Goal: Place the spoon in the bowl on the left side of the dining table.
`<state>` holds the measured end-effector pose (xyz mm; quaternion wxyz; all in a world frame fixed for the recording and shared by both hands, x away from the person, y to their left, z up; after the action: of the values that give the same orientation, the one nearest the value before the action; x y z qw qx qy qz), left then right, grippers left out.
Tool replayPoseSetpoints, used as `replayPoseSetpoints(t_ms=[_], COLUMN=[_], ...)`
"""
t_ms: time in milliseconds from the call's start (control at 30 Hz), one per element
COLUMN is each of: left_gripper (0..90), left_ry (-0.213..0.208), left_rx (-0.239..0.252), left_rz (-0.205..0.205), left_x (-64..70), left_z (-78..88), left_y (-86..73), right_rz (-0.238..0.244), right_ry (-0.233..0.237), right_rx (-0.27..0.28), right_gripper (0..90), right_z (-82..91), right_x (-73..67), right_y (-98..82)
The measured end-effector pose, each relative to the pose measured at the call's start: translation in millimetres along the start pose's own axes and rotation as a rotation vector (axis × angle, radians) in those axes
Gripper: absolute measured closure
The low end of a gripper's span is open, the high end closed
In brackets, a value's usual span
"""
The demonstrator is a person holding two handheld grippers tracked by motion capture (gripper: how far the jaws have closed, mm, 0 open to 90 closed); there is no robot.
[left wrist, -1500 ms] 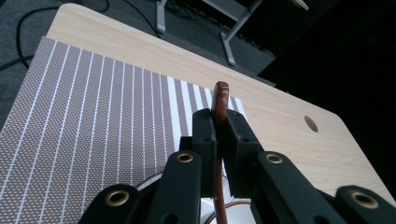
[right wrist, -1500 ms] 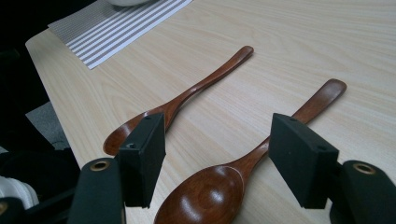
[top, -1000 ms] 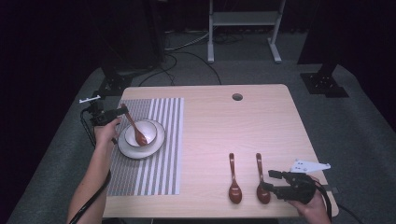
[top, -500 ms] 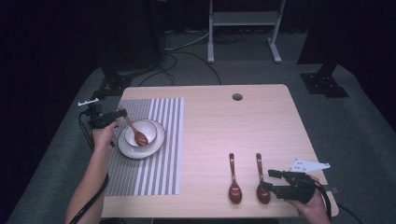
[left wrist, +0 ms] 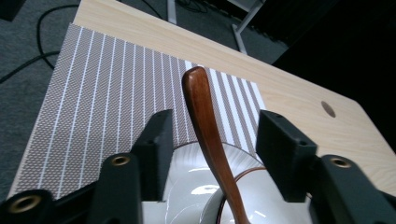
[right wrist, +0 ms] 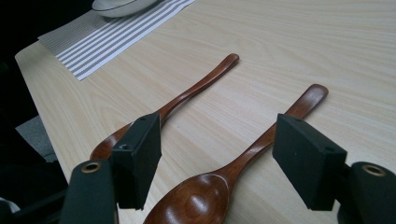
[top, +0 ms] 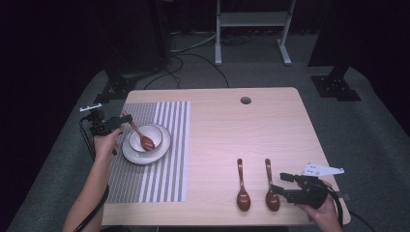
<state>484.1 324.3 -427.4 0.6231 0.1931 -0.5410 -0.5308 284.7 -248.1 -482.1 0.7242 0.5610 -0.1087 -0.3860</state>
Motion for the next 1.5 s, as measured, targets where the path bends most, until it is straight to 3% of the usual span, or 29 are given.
replayPoseSetpoints(t_ms=[67,333,667,767,967,1500], left_gripper=[37.3,20.6,16.3,11.4,9.3,9.2], left_ry=[0.005,0.002,-0.050,-0.056,-0.110,-0.203], left_rx=[-0.005,-0.015,-0.016,-0.022,-0.028,-0.060], left_rz=[0.004,0.008,-0.019,-0.025,-0.067,-0.162], left_x=[0.0,-1.0,6.7,9.3,29.3,76.7], left_z=[2.1,13.3,32.9,35.4,41.8,47.4], left_y=[-1.5,-7.4,-19.5,-22.9,-33.1,-60.2], right_rz=[-0.002,-0.009,-0.005,-0.006,-0.010,-0.012], right_ry=[-0.008,-0.021,-0.026,-0.026,-0.031,-0.038], right_rx=[0.002,0.008,0.013,0.014,0.022,0.028], right_gripper=[30.1,29.1,28.6,28.6,28.3,28.1], right_z=[1.6,4.3,5.8,6.3,8.4,13.2], right_x=[0.8,3.5,0.5,1.3,2.4,3.6], right_y=[0.7,3.0,4.8,4.7,5.2,4.5])
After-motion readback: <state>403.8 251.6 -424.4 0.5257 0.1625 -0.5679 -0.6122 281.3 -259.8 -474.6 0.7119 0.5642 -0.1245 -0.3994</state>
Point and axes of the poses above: each handheld gripper's, and its own axes: z roughly backward along the jaws, y roughly out of its top, x roughly to its right, the point moved 6 cm from there along -z, roughly forward along the jaws, and after that the axes turned 11 degrees about x, right-handed, at the moved point
